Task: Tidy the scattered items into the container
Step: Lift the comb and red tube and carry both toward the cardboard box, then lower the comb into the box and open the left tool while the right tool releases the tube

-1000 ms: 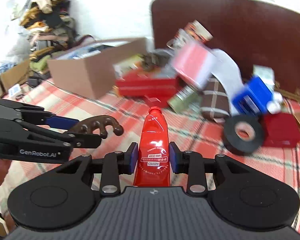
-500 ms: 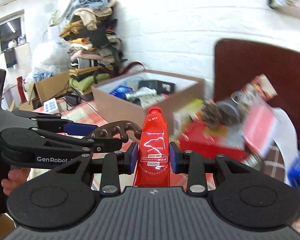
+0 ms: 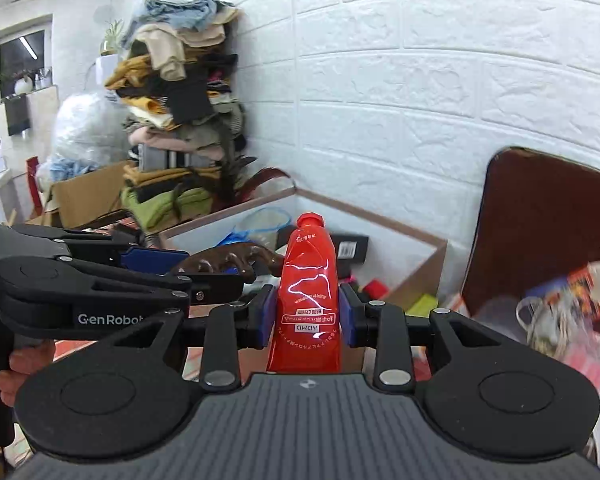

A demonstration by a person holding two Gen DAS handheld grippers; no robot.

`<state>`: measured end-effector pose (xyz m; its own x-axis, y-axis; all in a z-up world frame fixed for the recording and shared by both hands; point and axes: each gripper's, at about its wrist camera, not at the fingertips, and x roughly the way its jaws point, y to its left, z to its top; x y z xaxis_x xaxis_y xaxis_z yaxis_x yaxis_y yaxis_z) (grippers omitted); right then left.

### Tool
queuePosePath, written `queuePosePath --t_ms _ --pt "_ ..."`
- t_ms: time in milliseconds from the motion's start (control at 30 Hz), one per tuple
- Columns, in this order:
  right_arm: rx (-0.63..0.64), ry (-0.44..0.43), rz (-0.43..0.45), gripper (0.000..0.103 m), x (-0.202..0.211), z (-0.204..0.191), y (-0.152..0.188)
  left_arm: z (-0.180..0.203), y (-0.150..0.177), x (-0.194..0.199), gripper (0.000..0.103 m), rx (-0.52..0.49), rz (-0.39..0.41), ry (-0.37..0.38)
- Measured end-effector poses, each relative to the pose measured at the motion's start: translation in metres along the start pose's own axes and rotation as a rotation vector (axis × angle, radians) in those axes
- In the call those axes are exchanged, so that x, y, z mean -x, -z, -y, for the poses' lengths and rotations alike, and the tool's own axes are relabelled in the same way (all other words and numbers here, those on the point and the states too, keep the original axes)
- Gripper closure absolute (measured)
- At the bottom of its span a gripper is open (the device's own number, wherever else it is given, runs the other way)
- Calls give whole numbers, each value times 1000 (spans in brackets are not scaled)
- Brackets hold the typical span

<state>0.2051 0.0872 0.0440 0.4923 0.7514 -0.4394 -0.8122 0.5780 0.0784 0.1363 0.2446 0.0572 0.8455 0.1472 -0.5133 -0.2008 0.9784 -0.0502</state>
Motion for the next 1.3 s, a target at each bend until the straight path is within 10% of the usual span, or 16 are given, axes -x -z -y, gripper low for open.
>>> queuePosePath --t_ms 467,667,1300 --pt "19 32 -7 66 -119 45 -16 -45 -25 -115 47 42 -71 -44" --pt "52 108 8 48 -144 56 -9 -53 -16 -125 0 65 -48 -126" --pt "14 85 -3 32 -117 57 -2 -42 -12 -96 0 25 -51 -122"
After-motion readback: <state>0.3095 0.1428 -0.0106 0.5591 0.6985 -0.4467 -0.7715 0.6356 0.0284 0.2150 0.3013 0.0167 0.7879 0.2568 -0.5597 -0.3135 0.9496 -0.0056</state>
